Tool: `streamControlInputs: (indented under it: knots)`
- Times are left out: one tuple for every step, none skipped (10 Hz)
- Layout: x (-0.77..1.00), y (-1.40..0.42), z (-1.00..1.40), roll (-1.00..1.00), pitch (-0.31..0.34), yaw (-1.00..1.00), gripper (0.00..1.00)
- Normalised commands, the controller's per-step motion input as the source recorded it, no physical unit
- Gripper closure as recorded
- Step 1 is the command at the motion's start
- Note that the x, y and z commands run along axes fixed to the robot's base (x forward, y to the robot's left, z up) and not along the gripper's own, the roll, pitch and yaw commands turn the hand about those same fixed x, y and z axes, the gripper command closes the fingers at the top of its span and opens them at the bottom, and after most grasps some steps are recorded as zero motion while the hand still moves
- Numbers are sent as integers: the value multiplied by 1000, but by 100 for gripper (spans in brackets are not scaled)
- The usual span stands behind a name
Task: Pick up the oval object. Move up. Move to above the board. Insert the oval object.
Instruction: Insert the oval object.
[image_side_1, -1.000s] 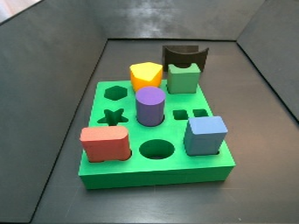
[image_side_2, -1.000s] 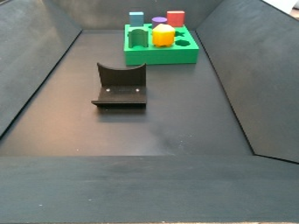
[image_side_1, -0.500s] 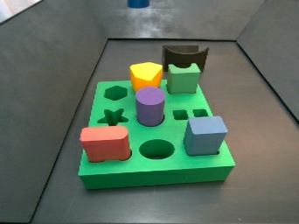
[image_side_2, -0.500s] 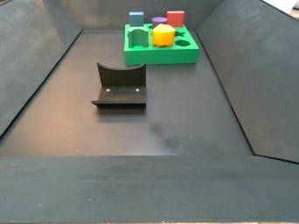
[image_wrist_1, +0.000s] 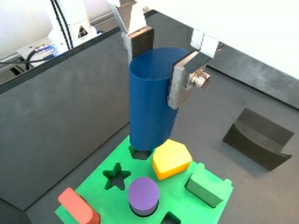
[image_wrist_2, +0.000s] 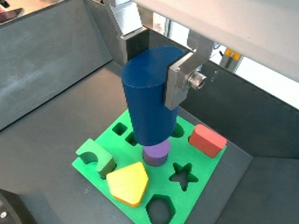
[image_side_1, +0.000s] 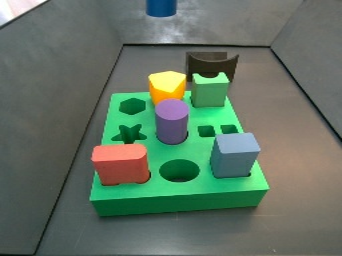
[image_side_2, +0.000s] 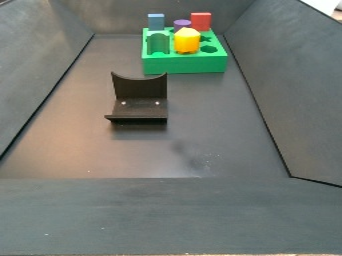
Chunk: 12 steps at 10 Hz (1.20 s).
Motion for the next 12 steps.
streamControlInputs:
  knots:
    - [0,-649,-246,150,-107,31,100]
    - [71,-774,-351,217,-114,20,100]
    - [94,-600,-240,246,20,-369,100]
    - [-111,-337,0,191,151,-703,100]
    - [-177,-271,-191,221,163,-754,100]
    - [-163,-297,-294,211,160,-746,100]
    - [-89,-429,-434,151,111,-694,100]
    - [0,-529,-517,100,77,-606,100]
    - [266,-711,-586,89,63,-294,100]
    - [434,-706,-566,41,49,-206,100]
    - [543,-457,-411,0,29,-323,100]
    - [397,-354,-431,0,50,-480,100]
